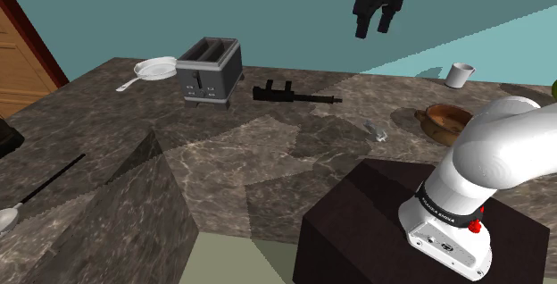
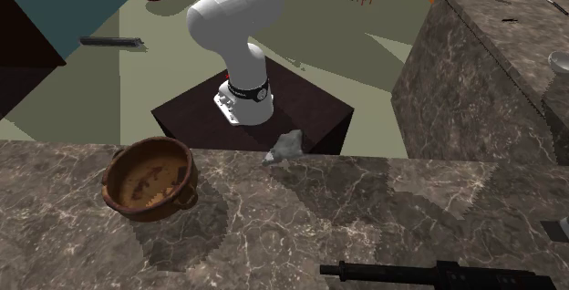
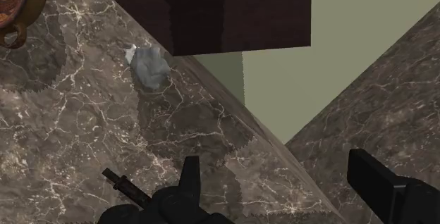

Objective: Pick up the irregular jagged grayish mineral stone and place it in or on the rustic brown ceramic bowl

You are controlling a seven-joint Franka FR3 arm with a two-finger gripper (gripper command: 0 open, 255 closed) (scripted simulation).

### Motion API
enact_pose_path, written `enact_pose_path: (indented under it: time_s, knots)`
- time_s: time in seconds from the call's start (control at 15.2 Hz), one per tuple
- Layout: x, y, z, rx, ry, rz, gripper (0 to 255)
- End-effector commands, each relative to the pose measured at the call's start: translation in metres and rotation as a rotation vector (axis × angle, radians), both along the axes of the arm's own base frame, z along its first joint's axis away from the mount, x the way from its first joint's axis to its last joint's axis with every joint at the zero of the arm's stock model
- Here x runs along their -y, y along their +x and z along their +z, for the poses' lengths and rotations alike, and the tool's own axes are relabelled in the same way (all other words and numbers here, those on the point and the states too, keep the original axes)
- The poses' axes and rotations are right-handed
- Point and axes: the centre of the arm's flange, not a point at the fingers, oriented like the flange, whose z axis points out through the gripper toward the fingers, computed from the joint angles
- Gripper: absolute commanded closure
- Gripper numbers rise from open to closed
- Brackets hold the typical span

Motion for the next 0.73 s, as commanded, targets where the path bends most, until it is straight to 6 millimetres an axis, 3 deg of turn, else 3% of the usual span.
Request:
enact_pose_path:
  time_s: [0.0,0.66]
  knots:
    - [0.0,0.0,0.0,0.0,0.0,0.0,0]
    - [0.083,-0.004,-0.116,-0.043,0.133,0.362,0]
